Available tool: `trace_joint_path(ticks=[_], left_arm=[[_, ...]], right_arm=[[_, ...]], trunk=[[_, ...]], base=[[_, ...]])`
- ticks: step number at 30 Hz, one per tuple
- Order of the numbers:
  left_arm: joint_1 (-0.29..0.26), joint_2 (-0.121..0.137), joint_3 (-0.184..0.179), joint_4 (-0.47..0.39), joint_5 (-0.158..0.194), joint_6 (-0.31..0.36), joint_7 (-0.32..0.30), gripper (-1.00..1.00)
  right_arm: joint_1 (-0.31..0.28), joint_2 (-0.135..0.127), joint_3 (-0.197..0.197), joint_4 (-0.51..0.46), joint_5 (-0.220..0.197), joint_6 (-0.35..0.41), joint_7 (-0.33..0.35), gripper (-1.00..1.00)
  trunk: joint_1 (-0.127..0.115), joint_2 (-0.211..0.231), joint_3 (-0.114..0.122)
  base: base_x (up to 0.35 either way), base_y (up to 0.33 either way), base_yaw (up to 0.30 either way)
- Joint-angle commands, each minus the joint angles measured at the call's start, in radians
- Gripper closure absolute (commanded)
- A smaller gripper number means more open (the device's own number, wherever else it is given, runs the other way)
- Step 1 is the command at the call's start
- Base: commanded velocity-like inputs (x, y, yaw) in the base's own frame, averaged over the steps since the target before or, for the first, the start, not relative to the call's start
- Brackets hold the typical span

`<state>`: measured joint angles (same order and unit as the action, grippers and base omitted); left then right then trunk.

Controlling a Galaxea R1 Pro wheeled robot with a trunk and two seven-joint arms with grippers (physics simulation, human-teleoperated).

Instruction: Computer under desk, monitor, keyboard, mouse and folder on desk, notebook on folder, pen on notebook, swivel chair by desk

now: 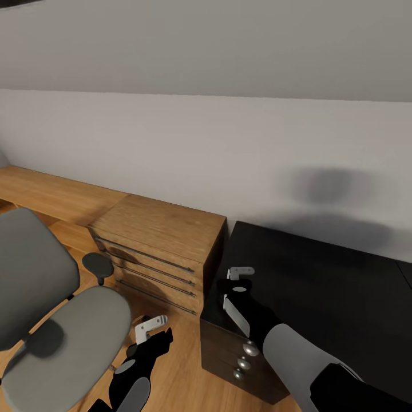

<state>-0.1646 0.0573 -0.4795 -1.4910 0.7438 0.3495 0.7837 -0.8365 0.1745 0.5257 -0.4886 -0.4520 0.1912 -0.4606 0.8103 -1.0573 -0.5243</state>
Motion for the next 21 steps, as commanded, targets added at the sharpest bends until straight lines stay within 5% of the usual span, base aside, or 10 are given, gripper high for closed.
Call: trace_joint_path(ticks=[1,21], left_arm=[[-0.001,0.001,-0.002,-0.002,0.005,0.002,0.007,-1.00],[-0.001,-0.002,-0.019,-0.008,0.006,0.000,0.009,-1.00]], right_arm=[[-0.001,0.000,0.004,-0.001,-0.002,0.006,-0.007,-1.00],[-0.001,0.000,0.004,-0.001,-0.002,0.008,-0.007,-1.00]], trunk=[[0.000,-0.001,-0.001],[0.046,-0.085,-0.039]], base=[[0.001,-0.001,0.000],[0.000,0.000,0.000]])
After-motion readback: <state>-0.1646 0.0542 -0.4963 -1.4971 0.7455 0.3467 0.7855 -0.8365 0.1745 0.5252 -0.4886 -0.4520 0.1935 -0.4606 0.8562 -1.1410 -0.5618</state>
